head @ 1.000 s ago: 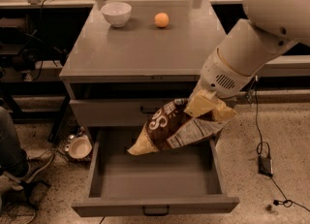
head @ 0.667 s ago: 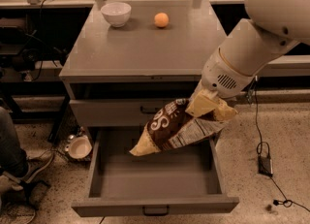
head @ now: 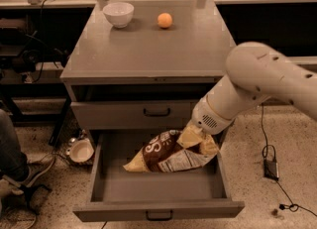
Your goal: Place brown chip bag into middle drawer
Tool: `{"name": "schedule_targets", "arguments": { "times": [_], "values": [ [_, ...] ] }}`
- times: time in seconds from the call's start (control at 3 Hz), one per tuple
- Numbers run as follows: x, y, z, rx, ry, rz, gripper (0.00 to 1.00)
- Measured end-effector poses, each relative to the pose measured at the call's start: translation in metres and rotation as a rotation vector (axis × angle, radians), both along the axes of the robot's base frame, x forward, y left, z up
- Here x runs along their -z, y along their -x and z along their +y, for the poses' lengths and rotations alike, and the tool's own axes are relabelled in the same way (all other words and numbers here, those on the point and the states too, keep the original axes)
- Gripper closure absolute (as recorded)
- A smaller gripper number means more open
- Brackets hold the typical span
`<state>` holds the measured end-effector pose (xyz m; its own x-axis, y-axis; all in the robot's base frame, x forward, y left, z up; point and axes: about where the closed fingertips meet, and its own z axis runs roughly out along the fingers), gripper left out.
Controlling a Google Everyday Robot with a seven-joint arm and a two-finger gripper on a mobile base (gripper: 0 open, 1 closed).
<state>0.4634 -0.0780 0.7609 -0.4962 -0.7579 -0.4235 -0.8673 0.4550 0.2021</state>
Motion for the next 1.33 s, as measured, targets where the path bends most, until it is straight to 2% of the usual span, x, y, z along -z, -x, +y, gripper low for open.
{"name": "schedule_targets", "arguments": {
  "times": [0.33, 0.67, 1.0, 1.33],
  "values": [
    [0.071, -0.016, 0.023, 0.051, -0.042, 0.028, 1.0],
    [0.132, -0.032, 0.047, 0.105, -0.079, 0.029, 1.0],
    [0.188, -0.057, 0.079, 0.176, -0.149, 0.001, 0.74],
    [0.208, -0.071, 0.095, 0.193, -0.186, -0.015, 0.51]
  ]
}}
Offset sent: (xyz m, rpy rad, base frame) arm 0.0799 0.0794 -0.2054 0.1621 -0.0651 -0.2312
